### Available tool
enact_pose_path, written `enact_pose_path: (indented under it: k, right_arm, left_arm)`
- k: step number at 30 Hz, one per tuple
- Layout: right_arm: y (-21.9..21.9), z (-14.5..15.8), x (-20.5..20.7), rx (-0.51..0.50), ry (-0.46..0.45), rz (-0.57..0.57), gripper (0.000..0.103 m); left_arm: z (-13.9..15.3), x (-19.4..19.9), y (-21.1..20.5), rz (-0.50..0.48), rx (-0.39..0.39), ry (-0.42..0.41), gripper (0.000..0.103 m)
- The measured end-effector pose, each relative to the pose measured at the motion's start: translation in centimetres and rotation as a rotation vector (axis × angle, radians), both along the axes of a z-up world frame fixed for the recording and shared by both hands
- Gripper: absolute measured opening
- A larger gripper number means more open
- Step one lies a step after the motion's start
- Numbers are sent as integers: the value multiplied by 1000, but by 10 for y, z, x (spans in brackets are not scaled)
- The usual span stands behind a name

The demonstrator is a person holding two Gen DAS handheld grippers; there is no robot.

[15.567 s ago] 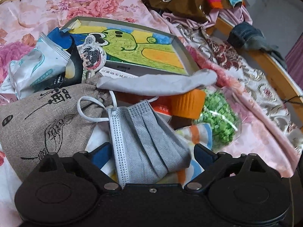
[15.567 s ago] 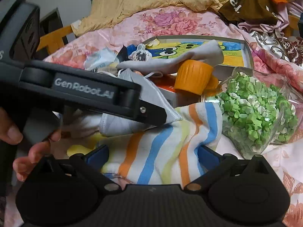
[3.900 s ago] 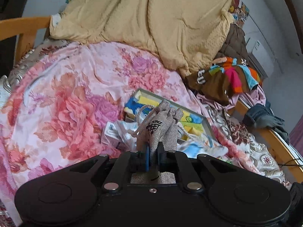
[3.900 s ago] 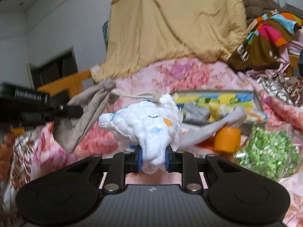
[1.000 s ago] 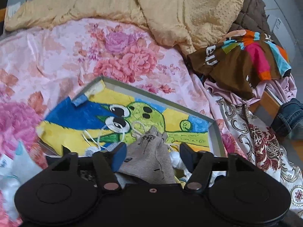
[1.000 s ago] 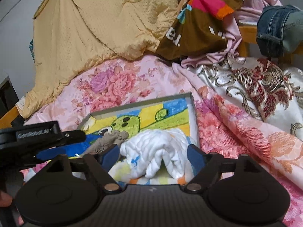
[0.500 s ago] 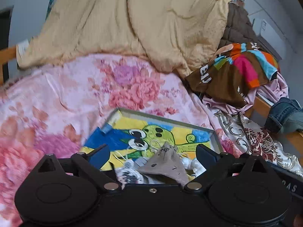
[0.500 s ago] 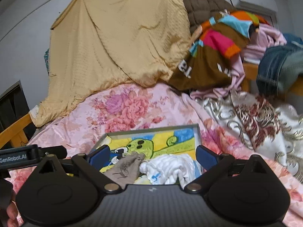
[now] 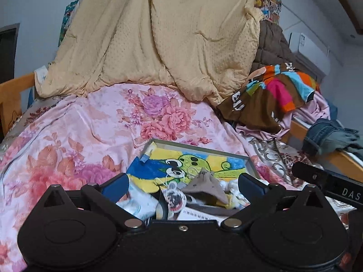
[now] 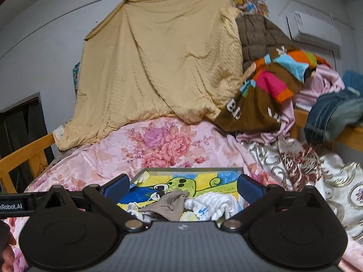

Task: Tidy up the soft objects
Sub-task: 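Withdraw both tools from the tray back toward the pile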

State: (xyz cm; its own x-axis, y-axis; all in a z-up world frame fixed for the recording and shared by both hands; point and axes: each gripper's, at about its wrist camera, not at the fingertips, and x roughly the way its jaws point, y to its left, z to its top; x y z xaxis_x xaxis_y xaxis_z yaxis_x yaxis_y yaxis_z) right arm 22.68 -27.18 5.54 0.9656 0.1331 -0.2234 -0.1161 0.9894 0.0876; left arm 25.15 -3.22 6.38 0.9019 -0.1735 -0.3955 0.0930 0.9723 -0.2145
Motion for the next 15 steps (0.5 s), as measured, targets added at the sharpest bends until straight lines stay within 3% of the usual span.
enact_pose_path:
  k: [15]
  right_arm:
    - [26, -31, -76, -31, -100, 17, 103]
  left_arm:
    - [-33, -68, 33, -27, 48, 9, 102]
